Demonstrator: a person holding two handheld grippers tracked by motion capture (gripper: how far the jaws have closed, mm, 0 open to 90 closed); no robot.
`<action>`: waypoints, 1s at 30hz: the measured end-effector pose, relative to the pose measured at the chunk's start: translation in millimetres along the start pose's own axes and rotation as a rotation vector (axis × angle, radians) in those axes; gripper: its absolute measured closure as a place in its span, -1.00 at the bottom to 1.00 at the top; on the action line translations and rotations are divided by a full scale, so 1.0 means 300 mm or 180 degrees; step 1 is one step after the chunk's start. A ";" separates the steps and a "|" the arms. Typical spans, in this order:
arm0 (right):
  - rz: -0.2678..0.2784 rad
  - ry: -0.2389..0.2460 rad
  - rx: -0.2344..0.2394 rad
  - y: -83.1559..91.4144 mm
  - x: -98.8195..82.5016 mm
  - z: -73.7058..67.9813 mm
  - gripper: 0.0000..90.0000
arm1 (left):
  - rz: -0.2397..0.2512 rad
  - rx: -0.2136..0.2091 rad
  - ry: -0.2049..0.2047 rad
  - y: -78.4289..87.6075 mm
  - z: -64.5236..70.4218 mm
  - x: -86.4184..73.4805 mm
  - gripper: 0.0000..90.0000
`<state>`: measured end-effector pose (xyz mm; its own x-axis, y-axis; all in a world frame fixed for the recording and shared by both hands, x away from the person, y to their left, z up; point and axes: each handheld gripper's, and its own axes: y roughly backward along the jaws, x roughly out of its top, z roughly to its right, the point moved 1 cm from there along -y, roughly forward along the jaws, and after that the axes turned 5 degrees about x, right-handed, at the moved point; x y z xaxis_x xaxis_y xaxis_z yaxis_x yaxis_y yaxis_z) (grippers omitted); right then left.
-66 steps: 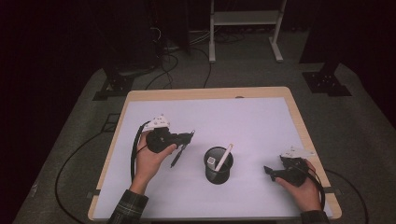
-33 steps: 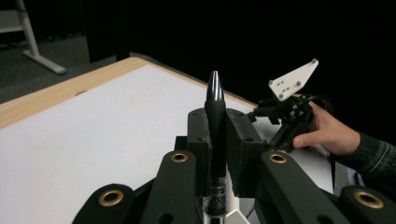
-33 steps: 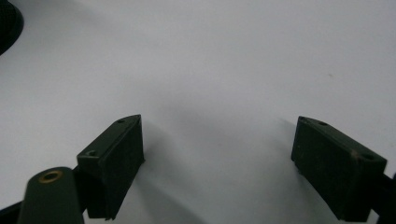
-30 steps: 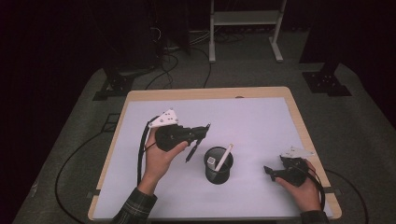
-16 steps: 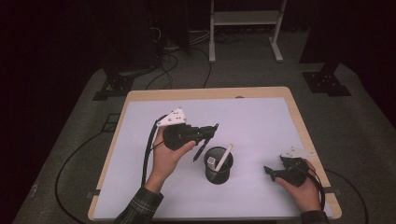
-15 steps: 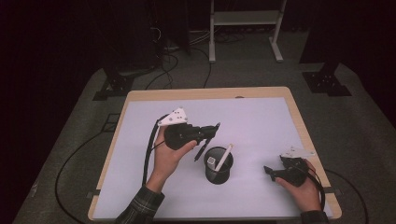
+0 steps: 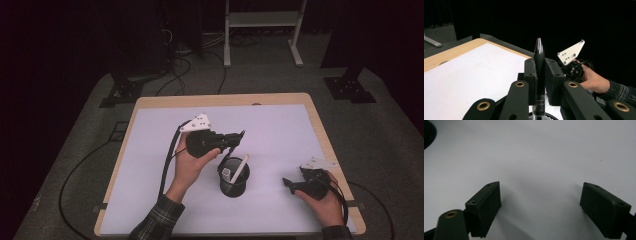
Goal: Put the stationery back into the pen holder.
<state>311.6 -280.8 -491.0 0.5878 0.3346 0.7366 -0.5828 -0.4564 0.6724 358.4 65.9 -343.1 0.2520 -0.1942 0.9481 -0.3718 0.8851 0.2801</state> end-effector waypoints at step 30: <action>0.0014 0.0017 -0.0003 -0.001 0.000 0.002 -0.65 | -0.0119 0.0002 -0.0029 -0.114 -0.038 -0.029 0.78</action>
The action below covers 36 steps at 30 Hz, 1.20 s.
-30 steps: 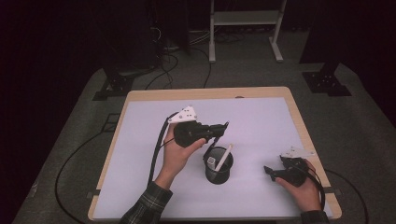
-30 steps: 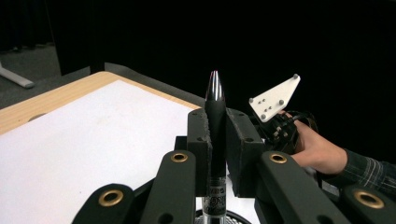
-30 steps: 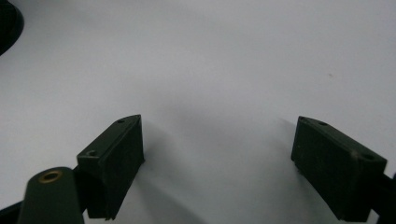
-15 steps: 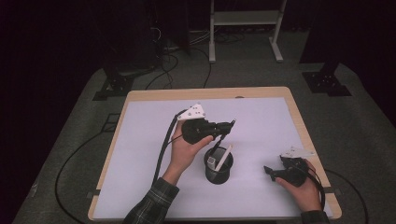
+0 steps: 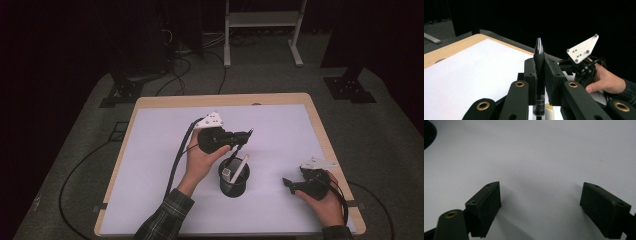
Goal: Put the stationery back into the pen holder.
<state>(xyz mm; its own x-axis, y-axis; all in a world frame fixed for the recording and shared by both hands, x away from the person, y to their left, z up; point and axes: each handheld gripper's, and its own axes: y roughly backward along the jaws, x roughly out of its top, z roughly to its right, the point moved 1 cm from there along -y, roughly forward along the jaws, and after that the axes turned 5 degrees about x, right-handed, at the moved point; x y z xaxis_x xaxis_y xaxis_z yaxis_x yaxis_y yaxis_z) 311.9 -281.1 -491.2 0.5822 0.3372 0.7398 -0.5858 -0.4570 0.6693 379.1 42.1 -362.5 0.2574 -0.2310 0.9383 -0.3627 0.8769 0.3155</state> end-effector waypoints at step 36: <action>-0.0010 -0.0031 0.0006 0.001 0.000 -0.002 -0.65 | -0.0398 0.0066 -0.0030 0.030 0.021 -0.124 0.74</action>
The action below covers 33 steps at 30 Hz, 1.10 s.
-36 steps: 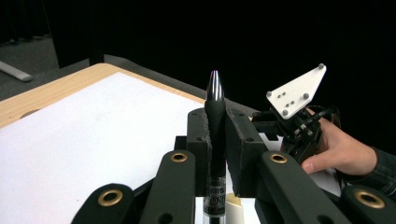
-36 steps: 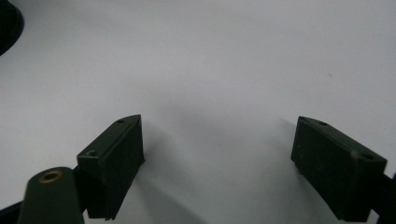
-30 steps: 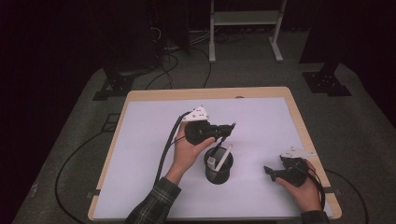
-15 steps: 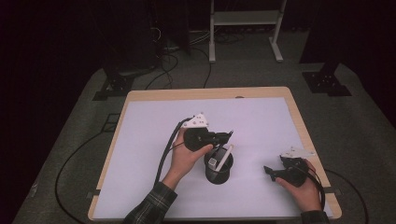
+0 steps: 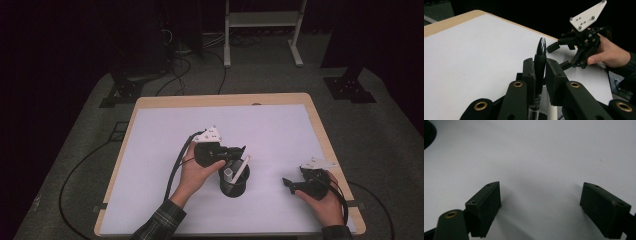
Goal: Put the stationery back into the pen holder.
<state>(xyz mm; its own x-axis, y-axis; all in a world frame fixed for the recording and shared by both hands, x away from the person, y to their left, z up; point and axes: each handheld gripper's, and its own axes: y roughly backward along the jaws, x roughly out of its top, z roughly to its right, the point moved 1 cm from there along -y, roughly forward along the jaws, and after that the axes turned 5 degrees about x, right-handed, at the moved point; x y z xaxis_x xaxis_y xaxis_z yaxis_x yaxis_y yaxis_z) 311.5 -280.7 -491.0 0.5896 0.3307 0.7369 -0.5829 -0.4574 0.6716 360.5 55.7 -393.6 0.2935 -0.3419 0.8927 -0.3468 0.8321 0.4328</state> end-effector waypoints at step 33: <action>-0.0001 0.0016 -0.0002 0.000 0.000 0.000 -0.65 | -0.0241 0.0415 0.0044 0.188 -0.018 -0.099 -0.57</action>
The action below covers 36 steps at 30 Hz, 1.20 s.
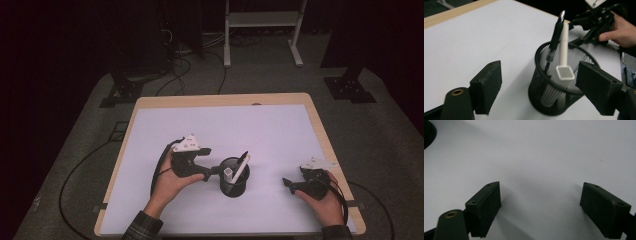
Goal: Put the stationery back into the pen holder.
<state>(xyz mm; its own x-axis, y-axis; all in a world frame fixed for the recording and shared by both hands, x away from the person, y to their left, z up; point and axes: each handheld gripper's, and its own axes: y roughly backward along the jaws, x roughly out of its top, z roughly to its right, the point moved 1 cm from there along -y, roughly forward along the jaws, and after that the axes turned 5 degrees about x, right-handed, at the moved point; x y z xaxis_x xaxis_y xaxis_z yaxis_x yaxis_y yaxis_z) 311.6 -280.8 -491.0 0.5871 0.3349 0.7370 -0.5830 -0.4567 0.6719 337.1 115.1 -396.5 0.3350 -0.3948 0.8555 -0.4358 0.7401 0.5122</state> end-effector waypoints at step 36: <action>0.0003 0.0002 -0.0002 0.000 0.000 -0.001 -0.65 | -0.0680 0.0836 0.0183 0.189 -0.122 -0.322 -0.73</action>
<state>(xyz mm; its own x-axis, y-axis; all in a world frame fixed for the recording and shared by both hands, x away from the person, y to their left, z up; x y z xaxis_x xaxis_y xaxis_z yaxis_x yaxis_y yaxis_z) 311.4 -280.6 -491.1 0.5862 0.3352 0.7376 -0.5838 -0.4565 0.6714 310.7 215.2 -452.7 0.4853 -0.4888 0.7250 -0.5483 0.4757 0.6878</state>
